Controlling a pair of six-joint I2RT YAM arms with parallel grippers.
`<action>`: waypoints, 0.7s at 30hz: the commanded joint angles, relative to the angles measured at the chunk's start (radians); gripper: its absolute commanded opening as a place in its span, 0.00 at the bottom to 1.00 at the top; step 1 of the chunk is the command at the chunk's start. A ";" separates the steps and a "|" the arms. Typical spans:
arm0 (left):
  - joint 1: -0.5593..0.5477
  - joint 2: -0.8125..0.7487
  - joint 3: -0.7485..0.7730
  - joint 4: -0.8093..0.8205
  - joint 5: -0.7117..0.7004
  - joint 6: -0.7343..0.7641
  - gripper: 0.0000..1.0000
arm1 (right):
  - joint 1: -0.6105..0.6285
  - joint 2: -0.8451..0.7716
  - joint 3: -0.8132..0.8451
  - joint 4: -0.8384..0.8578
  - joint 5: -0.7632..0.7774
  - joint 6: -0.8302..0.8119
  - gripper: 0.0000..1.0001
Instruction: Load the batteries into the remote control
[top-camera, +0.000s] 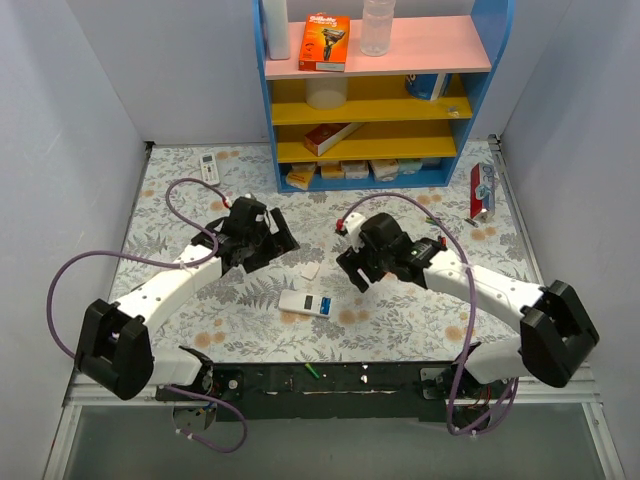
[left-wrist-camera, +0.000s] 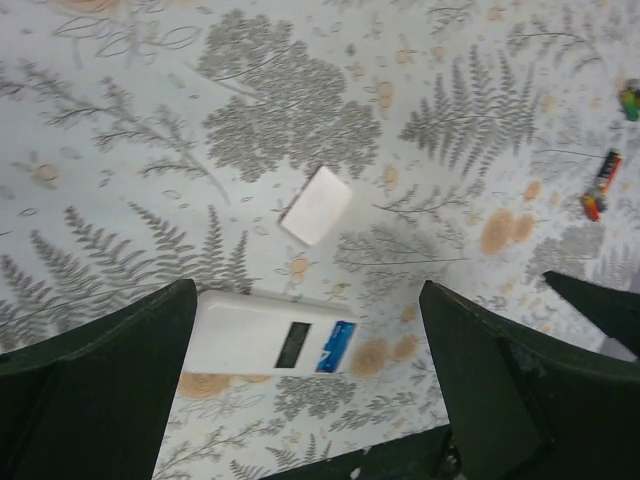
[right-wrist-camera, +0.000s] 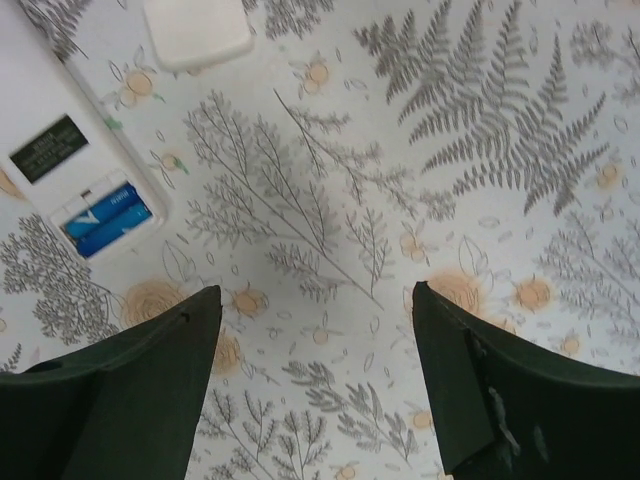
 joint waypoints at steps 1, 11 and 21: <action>0.003 -0.075 -0.055 -0.084 -0.132 0.065 0.96 | -0.003 0.145 0.149 0.099 -0.144 -0.073 0.85; 0.003 -0.236 -0.121 -0.156 -0.235 0.065 0.98 | 0.035 0.469 0.397 0.146 -0.222 -0.106 0.90; 0.004 -0.334 -0.167 -0.203 -0.240 0.038 0.98 | 0.104 0.629 0.514 0.083 -0.123 -0.086 0.88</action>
